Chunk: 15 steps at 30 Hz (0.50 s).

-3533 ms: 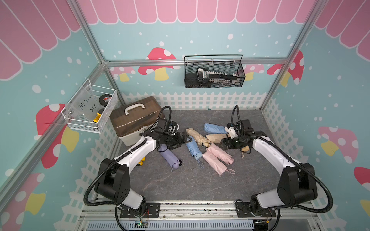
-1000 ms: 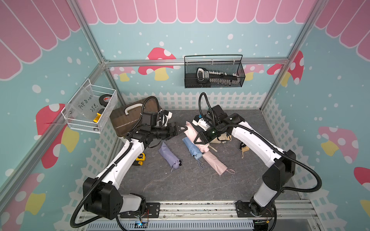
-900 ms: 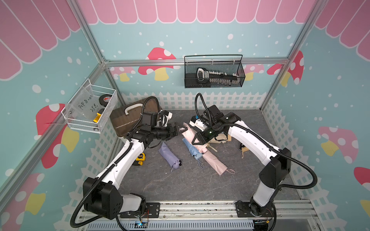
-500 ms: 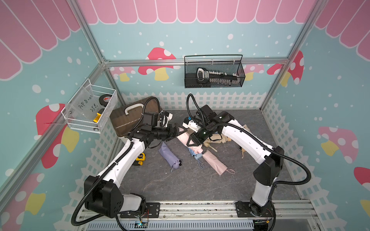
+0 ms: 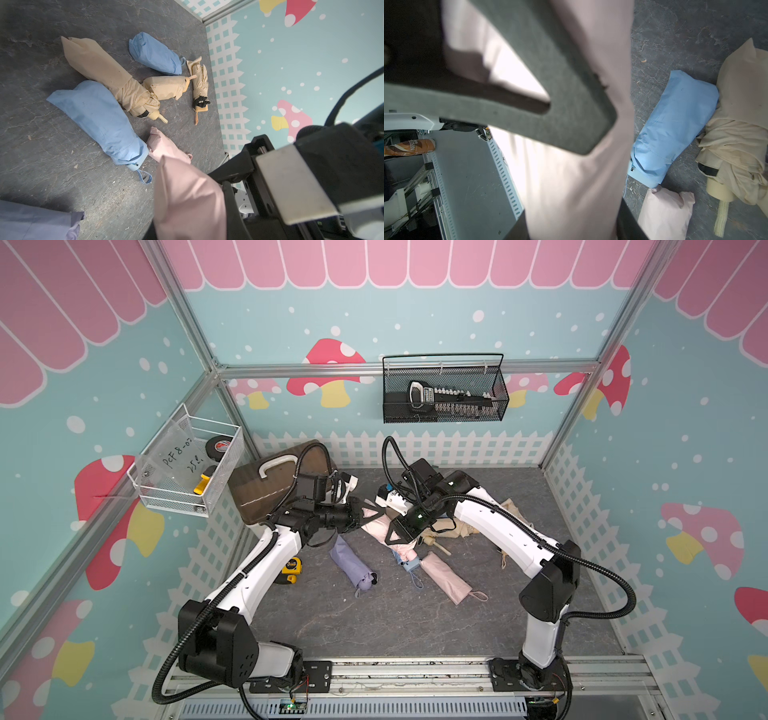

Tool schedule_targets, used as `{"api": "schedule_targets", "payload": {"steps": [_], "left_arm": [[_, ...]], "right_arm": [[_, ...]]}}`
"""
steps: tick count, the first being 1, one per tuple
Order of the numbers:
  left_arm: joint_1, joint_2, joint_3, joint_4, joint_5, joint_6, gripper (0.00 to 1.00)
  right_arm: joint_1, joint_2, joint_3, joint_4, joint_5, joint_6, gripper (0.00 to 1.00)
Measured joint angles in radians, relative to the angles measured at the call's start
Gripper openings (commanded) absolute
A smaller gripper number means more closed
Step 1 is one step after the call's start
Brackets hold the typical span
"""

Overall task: Take umbrellas out of sleeves
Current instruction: Pick up the umbrella from the center of the board.

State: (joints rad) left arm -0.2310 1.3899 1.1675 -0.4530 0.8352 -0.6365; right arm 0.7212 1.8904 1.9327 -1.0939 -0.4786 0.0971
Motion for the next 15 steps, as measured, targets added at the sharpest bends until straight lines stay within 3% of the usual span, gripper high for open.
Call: {"api": "schedule_targets", "payload": {"steps": [2,6,11,15], "left_arm": [[0.006,0.000,-0.017,0.026,0.011,-0.020,0.00],[0.027,0.000,-0.039,0.070,0.027,-0.065,0.00],[0.064,0.000,-0.080,0.140,0.014,-0.137,0.00],[0.074,0.000,-0.113,0.239,0.002,-0.219,0.00]], "right_arm": [[0.000,0.006,0.007,-0.004,0.002,0.000,0.46],[-0.009,0.010,0.027,-0.005,-0.009,0.003,0.67],[-0.083,-0.023,0.027,0.060,-0.079,0.074,0.75],[-0.220,-0.135,-0.098,0.195,-0.155,0.264,0.78]]}}
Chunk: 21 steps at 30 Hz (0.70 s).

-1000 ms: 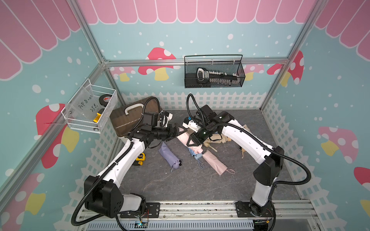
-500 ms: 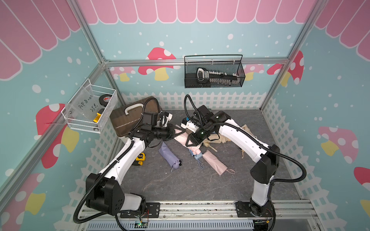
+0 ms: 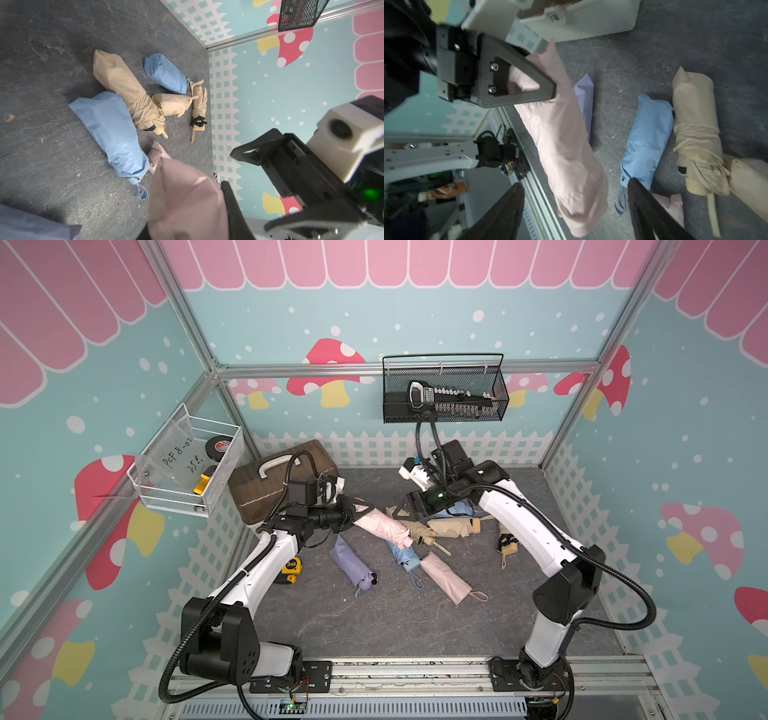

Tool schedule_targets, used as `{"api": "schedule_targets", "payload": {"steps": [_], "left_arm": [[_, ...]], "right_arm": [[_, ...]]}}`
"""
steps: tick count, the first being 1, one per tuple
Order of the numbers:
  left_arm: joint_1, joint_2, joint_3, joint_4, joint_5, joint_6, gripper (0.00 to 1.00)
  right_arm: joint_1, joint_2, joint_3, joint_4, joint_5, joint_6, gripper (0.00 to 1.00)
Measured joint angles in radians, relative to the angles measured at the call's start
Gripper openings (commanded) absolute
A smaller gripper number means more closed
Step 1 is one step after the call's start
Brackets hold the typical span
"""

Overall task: Take umbrellas out of sleeves
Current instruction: Pick up the umbrella from the center of the board.

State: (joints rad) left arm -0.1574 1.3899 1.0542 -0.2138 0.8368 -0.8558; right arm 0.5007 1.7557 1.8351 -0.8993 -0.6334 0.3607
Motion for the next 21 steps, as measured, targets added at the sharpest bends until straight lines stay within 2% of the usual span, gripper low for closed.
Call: {"api": "schedule_targets", "payload": {"steps": [5,9,13,16,21], "left_arm": [[0.000,0.001,-0.056,0.245,-0.002,-0.120,0.00],[0.000,0.027,-0.107,0.513,0.012,-0.204,0.00],[0.000,0.093,-0.200,0.893,0.008,-0.311,0.00],[0.000,0.147,-0.248,1.106,0.005,-0.375,0.00],[0.000,0.189,-0.261,1.360,0.008,-0.462,0.00]], "right_arm": [[-0.163,-0.190,-0.301,0.288,-0.106,0.401,0.84],[-0.158,-0.268,-0.497,0.510,-0.169,0.697,0.86],[-0.149,-0.297,-0.631,0.740,-0.196,0.943,0.86],[-0.148,-0.304,-0.691,0.883,-0.201,1.073,0.85],[-0.145,-0.304,-0.719,1.036,-0.206,1.187,0.83]]}}
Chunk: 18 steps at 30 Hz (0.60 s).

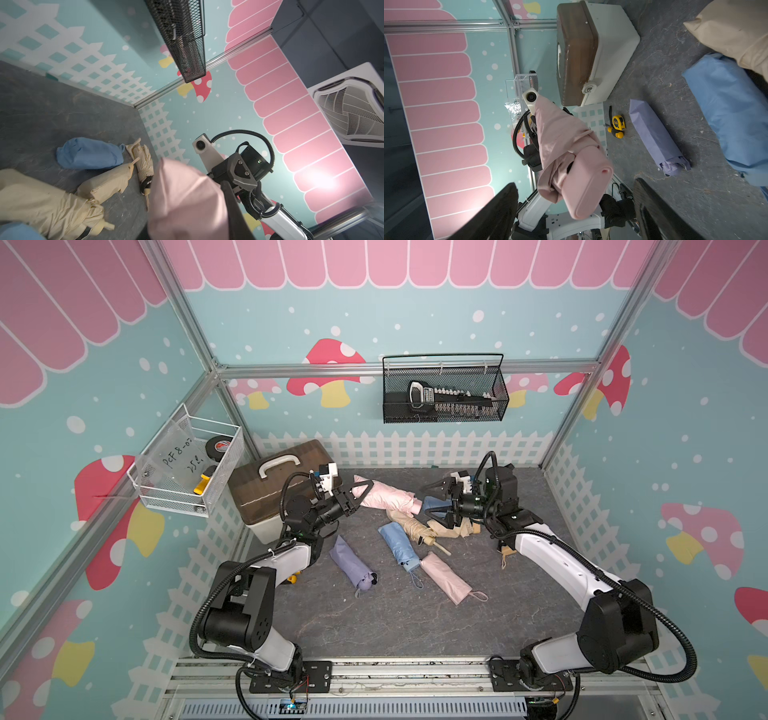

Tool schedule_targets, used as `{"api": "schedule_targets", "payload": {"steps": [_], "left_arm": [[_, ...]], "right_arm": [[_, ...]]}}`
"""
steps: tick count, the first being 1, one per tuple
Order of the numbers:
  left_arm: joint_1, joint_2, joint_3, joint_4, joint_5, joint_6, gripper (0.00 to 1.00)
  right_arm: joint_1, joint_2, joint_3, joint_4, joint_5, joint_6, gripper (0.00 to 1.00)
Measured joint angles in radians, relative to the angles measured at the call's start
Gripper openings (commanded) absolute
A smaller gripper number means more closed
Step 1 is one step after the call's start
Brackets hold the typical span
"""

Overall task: Take umbrellas out of sleeves
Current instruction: Pick up the umbrella from the center of the board.

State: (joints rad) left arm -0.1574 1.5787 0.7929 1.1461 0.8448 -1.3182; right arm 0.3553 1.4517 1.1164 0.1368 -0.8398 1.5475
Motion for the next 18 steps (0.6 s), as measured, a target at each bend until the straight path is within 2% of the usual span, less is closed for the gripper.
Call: {"api": "schedule_targets", "payload": {"steps": [3,7,9,12,16,18], "left_arm": [[0.000,0.000,0.000,0.097,0.009,-0.029,0.00],[0.000,0.000,0.000,0.156,0.019,-0.045,0.00],[0.000,0.000,0.000,0.168,0.021,-0.048,0.00],[0.000,-0.001,0.000,0.176,0.021,-0.050,0.00],[0.000,-0.001,0.000,0.177,0.020,-0.054,0.00],[0.000,-0.001,0.000,0.176,0.020,-0.055,0.00]], "right_arm": [[0.008,0.003,-0.011,0.076,-0.002,0.053,0.80],[0.031,0.018,-0.011,0.150,-0.011,0.095,0.70],[0.041,0.029,-0.010,0.177,-0.014,0.110,0.65],[0.053,0.047,-0.010,0.211,-0.018,0.130,0.63],[0.059,0.053,-0.010,0.238,-0.018,0.151,0.53],[0.059,0.052,-0.010,0.250,-0.018,0.156,0.53]]}}
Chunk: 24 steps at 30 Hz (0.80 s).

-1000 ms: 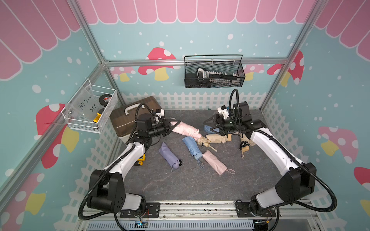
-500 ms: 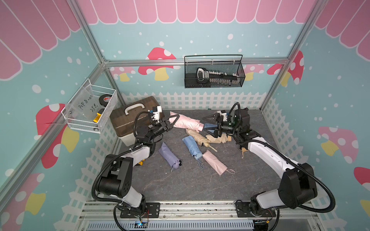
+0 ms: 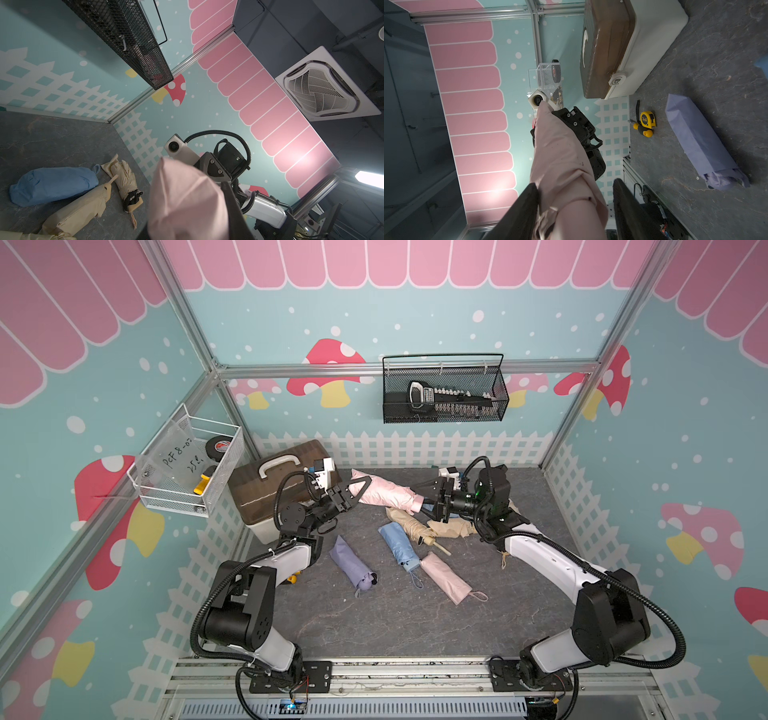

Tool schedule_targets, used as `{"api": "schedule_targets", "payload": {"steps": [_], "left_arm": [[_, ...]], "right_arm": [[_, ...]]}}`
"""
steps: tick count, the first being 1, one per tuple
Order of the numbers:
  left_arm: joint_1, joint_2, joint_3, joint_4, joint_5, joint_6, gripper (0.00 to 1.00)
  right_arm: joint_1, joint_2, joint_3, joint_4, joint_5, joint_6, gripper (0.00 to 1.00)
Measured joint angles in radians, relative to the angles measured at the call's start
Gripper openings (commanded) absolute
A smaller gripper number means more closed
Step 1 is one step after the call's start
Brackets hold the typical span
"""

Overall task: Take umbrellas out of sleeves
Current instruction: Pick up the umbrella from the center of the board.

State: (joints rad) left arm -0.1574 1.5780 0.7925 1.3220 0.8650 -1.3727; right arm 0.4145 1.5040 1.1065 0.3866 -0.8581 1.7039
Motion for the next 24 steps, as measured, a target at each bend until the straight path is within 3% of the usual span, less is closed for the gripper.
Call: {"api": "schedule_targets", "payload": {"steps": [5,13,24], "left_arm": [[0.000,-0.003,0.000,-0.001,0.000,0.000,0.00],[0.000,-0.004,0.000,-0.003,0.000,0.001,0.00],[0.000,-0.005,0.000,-0.003,0.000,-0.001,0.00]], "right_arm": [[0.000,-0.015,-0.019,0.021,0.003,0.010,0.59],[0.002,-0.078,-0.106,0.034,0.012,0.023,0.58],[0.053,-0.076,-0.106,0.109,0.038,0.064,0.44]]}}
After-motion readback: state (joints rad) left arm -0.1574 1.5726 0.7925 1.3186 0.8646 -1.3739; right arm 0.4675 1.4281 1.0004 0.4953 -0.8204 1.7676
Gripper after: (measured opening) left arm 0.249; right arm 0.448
